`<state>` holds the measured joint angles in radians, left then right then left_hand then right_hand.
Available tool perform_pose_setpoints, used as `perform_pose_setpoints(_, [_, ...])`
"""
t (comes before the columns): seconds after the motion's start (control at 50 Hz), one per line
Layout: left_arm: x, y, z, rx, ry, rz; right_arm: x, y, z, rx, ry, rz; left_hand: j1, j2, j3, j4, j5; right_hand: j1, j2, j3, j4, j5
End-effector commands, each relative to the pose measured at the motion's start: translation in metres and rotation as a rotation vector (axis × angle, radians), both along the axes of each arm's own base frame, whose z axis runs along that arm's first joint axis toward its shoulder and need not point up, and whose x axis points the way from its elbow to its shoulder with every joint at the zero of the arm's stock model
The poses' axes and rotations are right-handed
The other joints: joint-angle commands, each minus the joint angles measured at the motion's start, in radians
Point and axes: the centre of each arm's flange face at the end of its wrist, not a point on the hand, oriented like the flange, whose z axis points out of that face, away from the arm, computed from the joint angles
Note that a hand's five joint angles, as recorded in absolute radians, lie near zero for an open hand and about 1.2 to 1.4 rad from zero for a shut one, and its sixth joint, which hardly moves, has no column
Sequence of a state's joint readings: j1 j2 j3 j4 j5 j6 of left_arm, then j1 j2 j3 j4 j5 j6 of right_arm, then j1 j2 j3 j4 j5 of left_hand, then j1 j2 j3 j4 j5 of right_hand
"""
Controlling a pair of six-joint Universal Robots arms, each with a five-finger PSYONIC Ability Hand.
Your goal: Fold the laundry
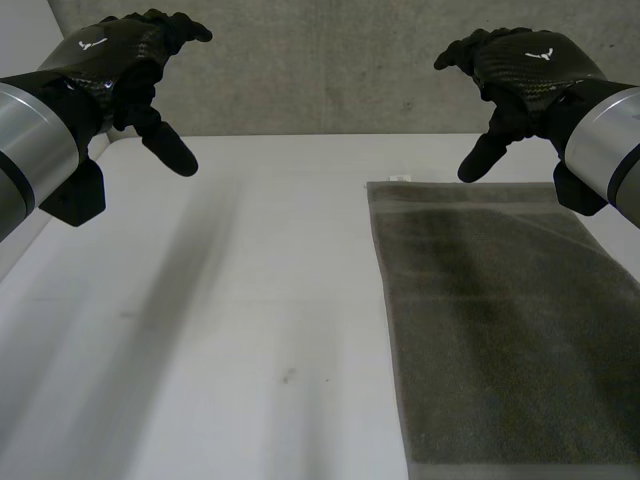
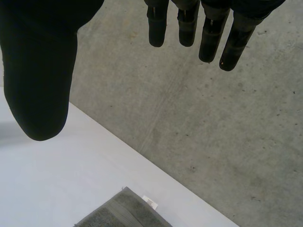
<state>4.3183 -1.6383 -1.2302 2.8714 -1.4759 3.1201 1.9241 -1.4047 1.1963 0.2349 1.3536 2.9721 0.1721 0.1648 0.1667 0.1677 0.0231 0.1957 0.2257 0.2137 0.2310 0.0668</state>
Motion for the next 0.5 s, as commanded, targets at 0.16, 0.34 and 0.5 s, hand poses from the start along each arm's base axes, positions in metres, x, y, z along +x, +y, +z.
perform_pose_setpoints(0.16, [0.0,0.0,0.0,0.001,0.0,0.001,0.002,-0.001,-0.006,0.016,0.007,0.008,0.003,0.011,0.009,0.008,-0.022,-0.021,-0.051,-0.039,-0.056,-0.067])
perform_pose_setpoints(0.34, [0.001,-0.002,-0.002,0.007,-0.003,0.007,0.008,-0.013,-0.056,0.158,0.062,-0.012,0.003,0.011,0.009,0.008,-0.022,-0.021,-0.051,-0.039,-0.056,-0.067])
perform_pose_setpoints(0.5, [0.001,-0.002,-0.002,0.004,-0.002,0.009,0.017,-0.017,-0.128,0.304,0.117,-0.113,0.003,0.011,0.009,0.008,-0.022,-0.021,-0.051,-0.039,-0.056,-0.067])
